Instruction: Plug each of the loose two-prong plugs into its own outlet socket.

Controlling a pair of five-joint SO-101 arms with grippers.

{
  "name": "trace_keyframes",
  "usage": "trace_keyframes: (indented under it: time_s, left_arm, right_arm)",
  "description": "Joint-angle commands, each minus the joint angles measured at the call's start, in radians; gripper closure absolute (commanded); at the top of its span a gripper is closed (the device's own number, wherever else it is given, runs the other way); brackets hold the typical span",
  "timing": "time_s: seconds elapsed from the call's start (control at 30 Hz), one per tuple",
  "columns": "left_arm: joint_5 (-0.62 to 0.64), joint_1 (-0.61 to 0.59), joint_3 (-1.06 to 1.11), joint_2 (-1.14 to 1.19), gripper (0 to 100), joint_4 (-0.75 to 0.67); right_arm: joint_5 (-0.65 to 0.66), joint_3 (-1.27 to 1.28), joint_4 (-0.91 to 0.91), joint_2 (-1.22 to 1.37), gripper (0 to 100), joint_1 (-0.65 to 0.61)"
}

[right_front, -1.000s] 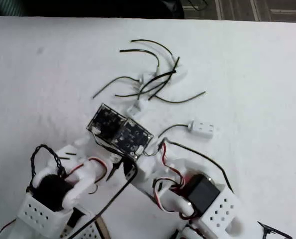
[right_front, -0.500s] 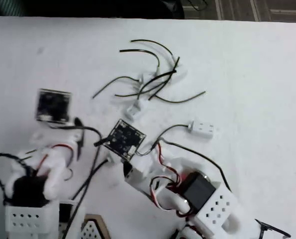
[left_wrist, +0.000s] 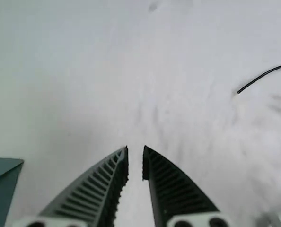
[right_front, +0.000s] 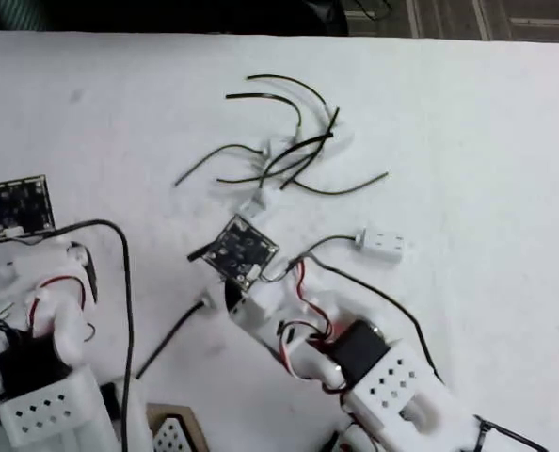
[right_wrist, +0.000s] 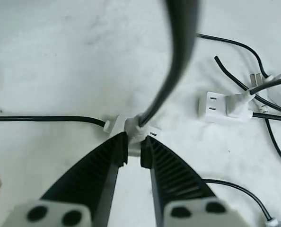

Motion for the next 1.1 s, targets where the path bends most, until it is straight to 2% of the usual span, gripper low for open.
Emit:
trace_keyframes:
  time_s: [0.0,0.13,0.33,0.5,0.63,1.07]
  left_arm:
    - [-0.008,-0.008,0.074,-0.008,92,-0.075]
    - [-0.008,-0.008,0.184,-0.008,92,-0.173]
    - [-0.014,-0.010,0.261,-0.008,92,-0.256]
    - [-0.014,-0.010,0.261,-0.008,92,-0.256]
    - [-0.014,-0.010,0.261,-0.008,92,-0.256]
    - [-0.014,-0.010,0.262,-0.008,92,-0.255]
  right_arm:
    - [0.008,0.055,-0.128,0.001,98.1,0.045]
    - [0.006,0.084,-0.186,0.039,98.1,0.058]
    - [0.006,0.011,-0.242,0.254,98.1,0.079]
    - [0.005,-0.035,-0.252,0.378,98.1,0.079]
    - [0.005,-0.029,-0.328,0.427,98.1,0.094]
    - [0.005,-0.009,-0.366,0.446,98.1,0.101]
